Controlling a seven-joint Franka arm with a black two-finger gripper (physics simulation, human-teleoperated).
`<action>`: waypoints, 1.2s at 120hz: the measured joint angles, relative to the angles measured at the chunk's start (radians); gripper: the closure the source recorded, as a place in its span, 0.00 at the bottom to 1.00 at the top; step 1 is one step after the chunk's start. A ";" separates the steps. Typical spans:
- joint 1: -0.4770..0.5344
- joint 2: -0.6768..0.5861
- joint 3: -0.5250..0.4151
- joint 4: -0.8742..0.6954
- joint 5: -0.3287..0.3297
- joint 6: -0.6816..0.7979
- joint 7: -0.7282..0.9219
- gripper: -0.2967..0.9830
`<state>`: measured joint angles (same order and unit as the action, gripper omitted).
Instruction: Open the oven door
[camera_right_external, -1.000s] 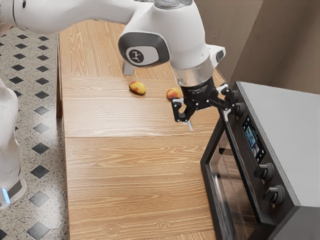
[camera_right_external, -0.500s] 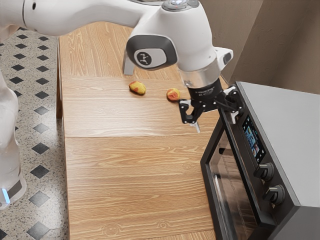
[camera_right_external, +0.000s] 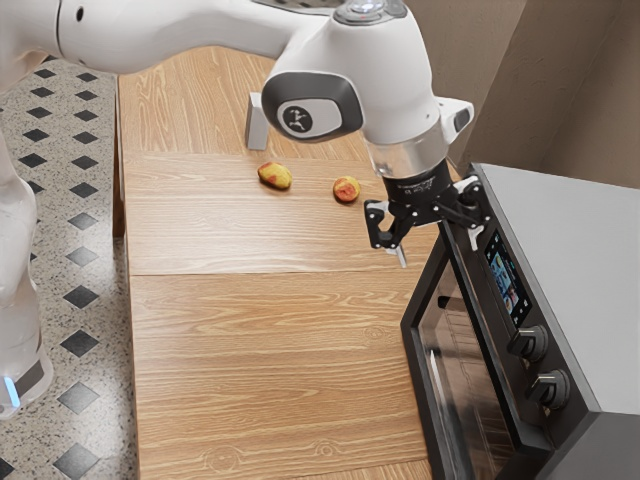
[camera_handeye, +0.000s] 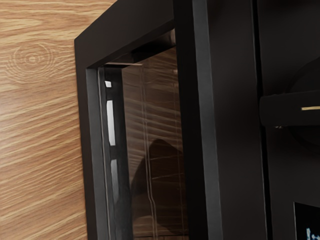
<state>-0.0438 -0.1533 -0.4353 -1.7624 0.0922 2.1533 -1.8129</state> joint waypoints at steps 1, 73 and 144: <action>0.000 0.000 0.000 0.000 0.000 0.000 0.000 0.23; 0.013 0.037 0.008 -0.025 -0.034 0.011 0.007 0.23; 0.011 -0.007 0.028 -0.146 -0.117 0.038 0.010 0.24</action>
<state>-0.0330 -0.1605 -0.4077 -1.9082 -0.0243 2.1910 -1.8032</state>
